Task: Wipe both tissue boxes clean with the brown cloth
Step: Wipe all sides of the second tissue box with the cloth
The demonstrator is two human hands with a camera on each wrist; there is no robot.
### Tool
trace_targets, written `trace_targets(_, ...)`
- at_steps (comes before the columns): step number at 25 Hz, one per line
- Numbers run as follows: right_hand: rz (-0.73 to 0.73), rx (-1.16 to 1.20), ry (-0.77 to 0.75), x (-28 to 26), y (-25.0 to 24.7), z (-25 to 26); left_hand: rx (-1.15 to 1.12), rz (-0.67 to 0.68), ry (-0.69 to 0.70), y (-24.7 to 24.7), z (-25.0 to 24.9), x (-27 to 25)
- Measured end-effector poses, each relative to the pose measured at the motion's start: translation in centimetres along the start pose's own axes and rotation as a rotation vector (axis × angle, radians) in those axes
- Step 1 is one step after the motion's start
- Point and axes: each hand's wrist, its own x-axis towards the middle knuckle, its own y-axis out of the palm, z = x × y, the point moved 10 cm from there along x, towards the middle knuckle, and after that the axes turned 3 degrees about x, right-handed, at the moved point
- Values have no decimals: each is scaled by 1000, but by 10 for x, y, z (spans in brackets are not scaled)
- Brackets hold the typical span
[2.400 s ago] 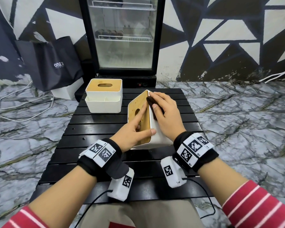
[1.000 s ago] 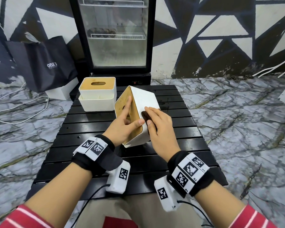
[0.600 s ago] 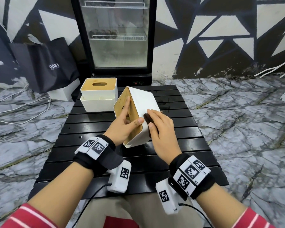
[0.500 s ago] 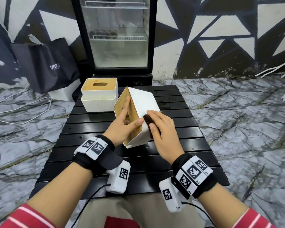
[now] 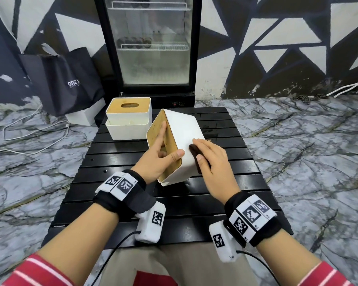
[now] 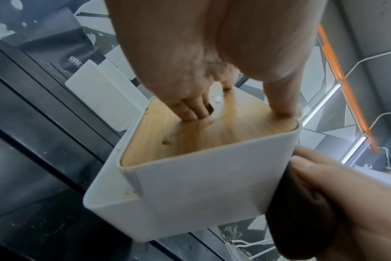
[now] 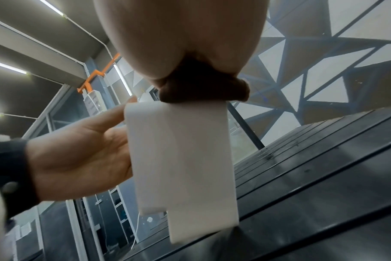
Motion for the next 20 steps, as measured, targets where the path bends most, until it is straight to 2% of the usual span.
trace_targets(4,-8,-15,55,17,-2,-6,8,25,16,4,-3,-2)
trace_targets(10,26,-4,-35,16,7,16,-23,50,32,3,-2,-1)
trace_targets(16,-41,-22,-8,35,3,15,-39,68,68,4,-4,-1)
trace_targets(20,7,-1,-46,27,9,24,-54,81,85,6,-7,-1)
